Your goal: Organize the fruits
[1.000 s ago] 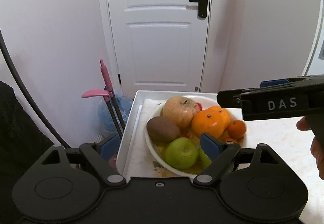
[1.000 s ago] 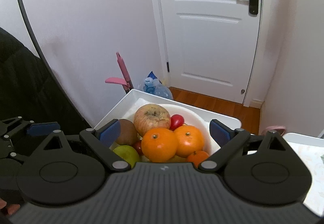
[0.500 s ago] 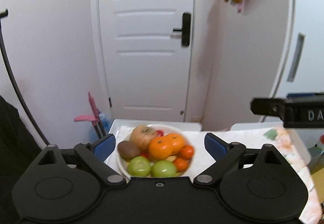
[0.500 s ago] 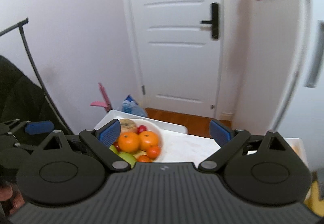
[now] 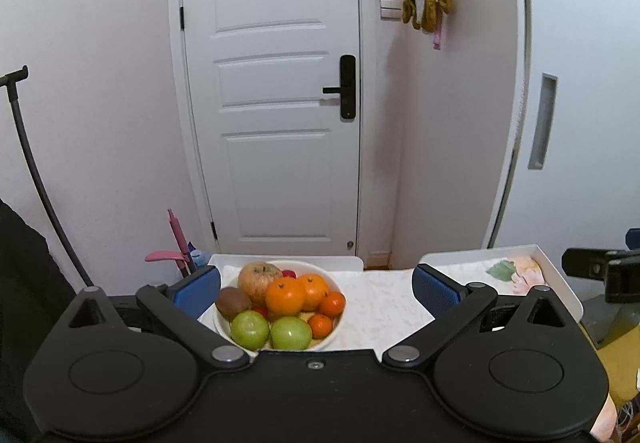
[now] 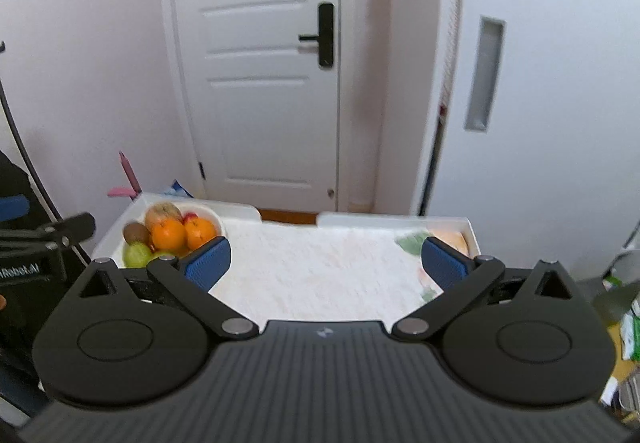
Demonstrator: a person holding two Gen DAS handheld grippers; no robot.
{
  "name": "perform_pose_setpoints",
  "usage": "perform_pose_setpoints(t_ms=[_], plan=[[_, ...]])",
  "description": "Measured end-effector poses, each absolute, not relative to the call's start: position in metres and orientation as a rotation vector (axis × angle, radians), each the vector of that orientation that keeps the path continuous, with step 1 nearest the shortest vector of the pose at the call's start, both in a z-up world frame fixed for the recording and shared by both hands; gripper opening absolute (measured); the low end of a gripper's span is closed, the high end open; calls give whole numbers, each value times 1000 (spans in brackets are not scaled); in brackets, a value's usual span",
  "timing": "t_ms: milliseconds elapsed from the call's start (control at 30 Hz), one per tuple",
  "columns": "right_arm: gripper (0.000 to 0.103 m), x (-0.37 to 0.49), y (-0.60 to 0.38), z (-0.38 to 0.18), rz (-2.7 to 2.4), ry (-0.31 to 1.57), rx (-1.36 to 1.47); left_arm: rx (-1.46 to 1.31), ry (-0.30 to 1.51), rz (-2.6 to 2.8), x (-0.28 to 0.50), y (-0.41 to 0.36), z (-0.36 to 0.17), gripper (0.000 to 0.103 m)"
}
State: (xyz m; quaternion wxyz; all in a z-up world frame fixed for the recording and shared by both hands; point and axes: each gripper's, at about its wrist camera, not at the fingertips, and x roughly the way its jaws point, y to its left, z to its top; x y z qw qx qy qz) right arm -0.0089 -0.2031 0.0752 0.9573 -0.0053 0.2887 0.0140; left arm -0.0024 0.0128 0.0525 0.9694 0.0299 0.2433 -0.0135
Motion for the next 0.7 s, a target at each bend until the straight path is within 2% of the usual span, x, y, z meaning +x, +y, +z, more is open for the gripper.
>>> perform_pose_setpoints(t_ms=[700], plan=[[103,-21,-210,60,-9,615,33,70,513,-18,-15,13,44,103]])
